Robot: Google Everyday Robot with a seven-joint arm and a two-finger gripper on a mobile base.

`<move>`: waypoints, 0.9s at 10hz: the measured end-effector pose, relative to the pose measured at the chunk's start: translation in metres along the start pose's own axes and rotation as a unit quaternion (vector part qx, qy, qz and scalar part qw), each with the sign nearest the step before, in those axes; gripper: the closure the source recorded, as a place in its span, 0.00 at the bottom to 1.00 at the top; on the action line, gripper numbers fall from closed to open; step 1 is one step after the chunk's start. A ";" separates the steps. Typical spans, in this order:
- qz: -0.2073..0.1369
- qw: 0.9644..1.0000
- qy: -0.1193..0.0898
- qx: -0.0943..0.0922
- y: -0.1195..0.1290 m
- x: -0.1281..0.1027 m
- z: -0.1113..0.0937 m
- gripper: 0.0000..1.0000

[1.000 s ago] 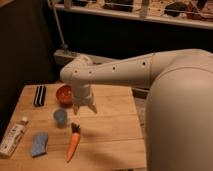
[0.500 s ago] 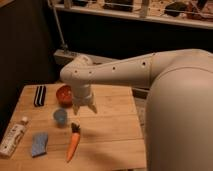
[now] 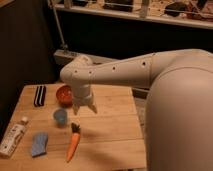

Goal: Stand the bottle upright

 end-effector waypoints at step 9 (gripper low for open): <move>-0.034 0.999 -0.008 0.013 0.002 -0.010 -0.004 0.35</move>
